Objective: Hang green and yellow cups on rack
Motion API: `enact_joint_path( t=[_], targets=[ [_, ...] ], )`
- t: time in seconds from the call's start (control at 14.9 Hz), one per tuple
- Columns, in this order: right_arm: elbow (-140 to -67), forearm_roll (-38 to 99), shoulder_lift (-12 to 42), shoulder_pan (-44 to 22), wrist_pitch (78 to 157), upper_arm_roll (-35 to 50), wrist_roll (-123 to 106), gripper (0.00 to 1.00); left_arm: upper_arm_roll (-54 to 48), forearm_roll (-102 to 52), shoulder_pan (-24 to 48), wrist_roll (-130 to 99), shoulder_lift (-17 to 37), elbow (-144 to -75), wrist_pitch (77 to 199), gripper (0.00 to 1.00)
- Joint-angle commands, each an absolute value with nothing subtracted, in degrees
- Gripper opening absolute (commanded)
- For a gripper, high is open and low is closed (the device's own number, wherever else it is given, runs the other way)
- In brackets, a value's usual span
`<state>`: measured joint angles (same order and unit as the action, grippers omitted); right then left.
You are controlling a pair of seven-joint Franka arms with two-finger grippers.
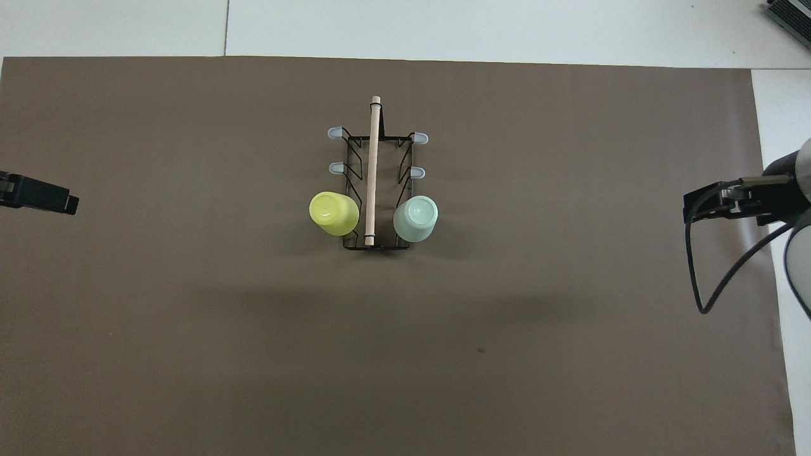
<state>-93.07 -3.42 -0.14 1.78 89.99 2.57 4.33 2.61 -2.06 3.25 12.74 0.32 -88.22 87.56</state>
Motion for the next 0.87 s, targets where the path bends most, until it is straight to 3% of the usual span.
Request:
enact_joint_path(
  t=[0.0, 0.2, 0.81],
  targets=[
    [-94.0, -3.4, -0.9, 2.5, 89.9, 3.0, 3.1, 1.00, 0.5, -0.9, 3.0, 9.0, -0.4, -88.9, 86.4, 1.00],
    [-93.9, -3.4, -0.9, 2.5, 90.0, 3.0, 3.1, 1.00, 0.2, -0.9, 3.2, 7.7, -1.9, -92.2, 87.2, 1.00],
    [-93.5, 2.4, -1.7, 2.6, 89.4, 2.9, 3.1, 1.00, 0.1, 0.4, 3.7, 2.2, -2.4, -92.8, 88.0, 1.00]
  ],
)
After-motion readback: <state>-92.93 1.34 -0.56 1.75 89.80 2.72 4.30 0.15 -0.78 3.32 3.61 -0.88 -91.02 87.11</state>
